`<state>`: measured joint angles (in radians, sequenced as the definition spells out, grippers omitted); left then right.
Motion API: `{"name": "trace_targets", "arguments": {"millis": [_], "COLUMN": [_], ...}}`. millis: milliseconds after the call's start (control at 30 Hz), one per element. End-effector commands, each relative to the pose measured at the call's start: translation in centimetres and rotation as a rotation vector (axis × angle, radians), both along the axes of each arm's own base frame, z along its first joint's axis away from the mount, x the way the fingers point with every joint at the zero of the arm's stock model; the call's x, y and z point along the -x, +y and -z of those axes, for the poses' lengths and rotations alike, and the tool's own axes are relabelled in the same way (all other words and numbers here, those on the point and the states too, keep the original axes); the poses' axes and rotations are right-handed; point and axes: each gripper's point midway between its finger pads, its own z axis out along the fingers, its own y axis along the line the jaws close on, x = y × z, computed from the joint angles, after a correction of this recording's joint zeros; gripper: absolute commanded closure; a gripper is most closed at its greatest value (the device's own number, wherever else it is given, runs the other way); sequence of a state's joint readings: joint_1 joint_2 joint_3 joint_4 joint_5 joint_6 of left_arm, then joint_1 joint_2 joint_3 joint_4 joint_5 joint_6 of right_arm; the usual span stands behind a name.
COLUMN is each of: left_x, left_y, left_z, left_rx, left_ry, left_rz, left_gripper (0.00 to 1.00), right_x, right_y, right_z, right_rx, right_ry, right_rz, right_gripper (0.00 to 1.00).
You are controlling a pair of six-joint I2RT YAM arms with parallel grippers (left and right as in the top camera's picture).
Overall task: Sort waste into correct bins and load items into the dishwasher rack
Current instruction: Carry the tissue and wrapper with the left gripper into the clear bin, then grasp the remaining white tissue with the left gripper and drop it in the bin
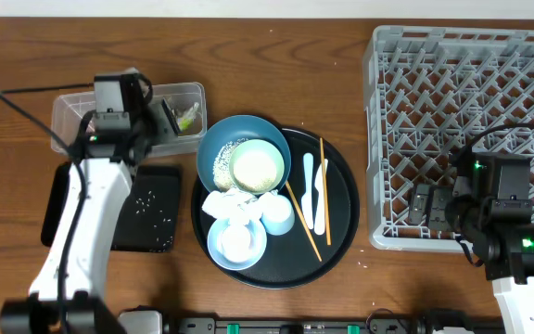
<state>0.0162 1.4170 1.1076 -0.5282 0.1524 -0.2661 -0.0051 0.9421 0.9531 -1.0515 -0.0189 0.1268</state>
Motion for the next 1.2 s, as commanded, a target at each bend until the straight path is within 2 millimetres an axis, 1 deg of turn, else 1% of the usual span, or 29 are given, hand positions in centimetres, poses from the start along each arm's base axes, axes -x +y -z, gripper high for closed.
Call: {"name": "trace_targets", "arguments": {"millis": [0,33,133,200,300,367,433,500,600,700,733,767,800,833,867,933,1000,1067,1167], "left_x": [2.6,3.7,8.0,10.3,12.6,13.4,13.4,13.0,12.3,12.3,12.4,12.5,12.6,12.7,12.7,12.6,12.0,10.9,9.2], "left_y": [-4.7,-5.4,-7.5,-8.6,-10.1,-10.6,-10.4,-10.4,-10.6,-10.7,-10.7,-10.8,-10.8,-10.8,-10.9,-11.2,-11.3,-11.5,-11.3], "left_z": [-1.9,-1.5,0.8,2.3,4.3,5.7,7.0,7.7,8.6,9.5,9.8,10.2,10.5,10.7,10.8,10.6,10.0,8.7,6.0], "left_rx": [0.135,0.141,0.152,0.150,0.129,0.112,0.095,0.099,0.110,0.117,0.117,0.118,0.118,0.118,0.127,0.140,0.141,0.132,0.110], "left_ry": [0.023,0.067,0.264,0.366,0.447,0.476,0.486,0.476,0.470,0.503,0.515,0.531,0.545,0.555,0.562,0.554,0.523,0.470,0.371], "left_rz": [0.148,0.166,0.197,0.219,0.278,0.301,0.265,0.248,0.227,0.204,0.203,0.202,0.202,0.202,0.205,0.211,0.222,0.247,0.248], "left_gripper": [0.37,0.37,0.37,0.37,0.37,0.37,0.37,0.37,0.37,0.37,0.39,0.47,0.64,0.88,0.94,0.94,0.94,0.94,0.94], "right_x": [-0.3,-0.3,-0.3,-0.2,-0.2,-0.2,-0.1,0.0,0.1,0.1,0.1,0.1,0.2,0.2,0.2,0.2,0.2,0.2,0.3], "right_y": [0.3,0.3,0.3,0.3,0.4,0.4,0.4,0.4,0.4,0.4,0.4,0.4,0.4,0.4,0.4,0.4,0.4,0.3,0.3], "right_z": [-0.8,-0.8,-0.8,-0.8,-0.8,-0.7,-0.7,-0.6,-0.5,-0.5,-0.5,-0.5,-0.5,-0.5,-0.5,-0.5,-0.5,-0.5,-0.4], "right_rx": [-0.011,-0.011,-0.011,-0.011,-0.011,-0.011,-0.011,-0.011,-0.011,-0.011,-0.011,-0.011,-0.011,-0.011,-0.011,-0.011,-0.011,-0.011,-0.011], "right_ry": [-0.024,-0.023,-0.020,-0.020,-0.019,-0.018,-0.015,-0.010,-0.002,-0.001,-0.001,-0.001,0.000,0.000,0.001,0.002,0.002,0.002,0.005], "right_rz": [-0.001,-0.001,-0.001,-0.001,-0.002,-0.002,-0.002,-0.002,-0.002,-0.002,-0.002,-0.002,-0.002,-0.002,-0.001,-0.001,-0.001,-0.001,-0.001], "right_gripper": [0.01,0.01,0.01,0.01,0.01,0.01,0.01,0.01,0.01,0.01,0.01,0.01,0.01,0.01,0.01,0.01,0.01,0.01,0.01]}}
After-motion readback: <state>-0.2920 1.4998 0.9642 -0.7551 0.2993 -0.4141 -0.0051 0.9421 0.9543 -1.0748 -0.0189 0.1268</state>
